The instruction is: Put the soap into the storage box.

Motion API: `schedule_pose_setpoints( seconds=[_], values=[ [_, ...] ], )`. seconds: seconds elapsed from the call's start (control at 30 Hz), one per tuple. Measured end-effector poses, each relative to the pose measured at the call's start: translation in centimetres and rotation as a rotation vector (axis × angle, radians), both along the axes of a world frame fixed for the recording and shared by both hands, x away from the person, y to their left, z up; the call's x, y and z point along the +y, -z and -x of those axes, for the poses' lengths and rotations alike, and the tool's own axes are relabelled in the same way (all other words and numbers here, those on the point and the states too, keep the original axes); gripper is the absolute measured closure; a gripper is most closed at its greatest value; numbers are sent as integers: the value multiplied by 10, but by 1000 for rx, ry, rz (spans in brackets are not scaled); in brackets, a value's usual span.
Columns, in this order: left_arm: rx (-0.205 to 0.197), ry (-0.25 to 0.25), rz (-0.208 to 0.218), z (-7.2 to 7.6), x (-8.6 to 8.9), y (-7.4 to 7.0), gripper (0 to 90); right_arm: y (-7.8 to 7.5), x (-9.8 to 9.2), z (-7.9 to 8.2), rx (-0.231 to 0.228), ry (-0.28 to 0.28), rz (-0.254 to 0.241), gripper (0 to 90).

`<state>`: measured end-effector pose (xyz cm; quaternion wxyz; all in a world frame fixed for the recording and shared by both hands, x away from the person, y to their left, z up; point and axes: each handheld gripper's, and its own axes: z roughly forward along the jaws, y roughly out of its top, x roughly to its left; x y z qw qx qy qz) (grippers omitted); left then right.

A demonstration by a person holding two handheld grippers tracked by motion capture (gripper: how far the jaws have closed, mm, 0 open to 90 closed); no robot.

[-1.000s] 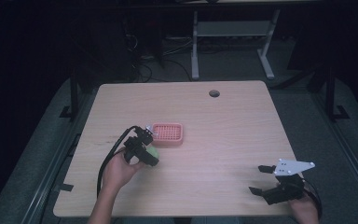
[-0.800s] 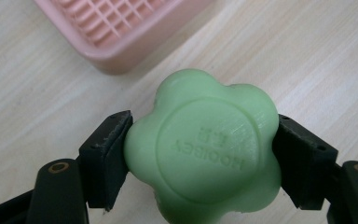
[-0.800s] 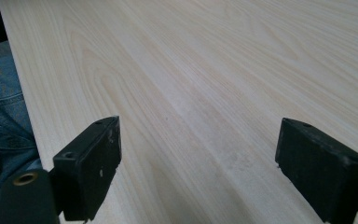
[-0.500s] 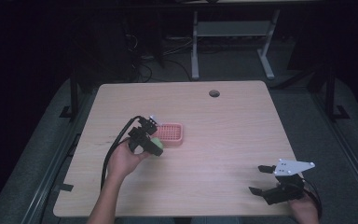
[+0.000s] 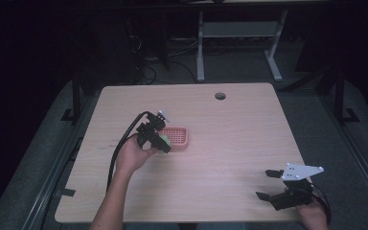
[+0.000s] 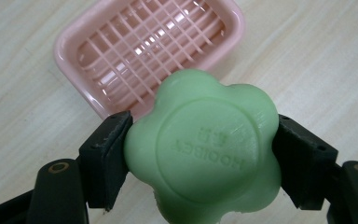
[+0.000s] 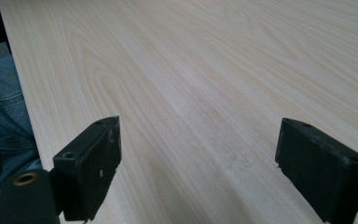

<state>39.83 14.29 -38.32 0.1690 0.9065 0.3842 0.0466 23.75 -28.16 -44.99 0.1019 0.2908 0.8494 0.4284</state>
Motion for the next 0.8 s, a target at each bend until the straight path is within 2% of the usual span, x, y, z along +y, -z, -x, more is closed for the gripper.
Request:
schedule_pose_setpoints(
  seconds=[0.13,0.27,0.43,0.57,0.6,0.8],
  values=[
    [10,-1,9,-5,-4,-1,268,0,0,0,0,0,-1,138],
    [16,25,2,-8,-9,-4,268,0,0,0,-1,-1,-1,138],
    [12,25,0,-13,-13,-8,268,0,0,0,3,1,-3,138],
    [7,13,16,-16,-17,-11,267,0,0,0,1,1,-4,138],
    [8,24,6,-17,-18,-12,268,0,0,0,2,1,-4,138],
    [10,15,-4,-25,-24,-11,267,0,0,0,2,1,-5,138]
  ],
)
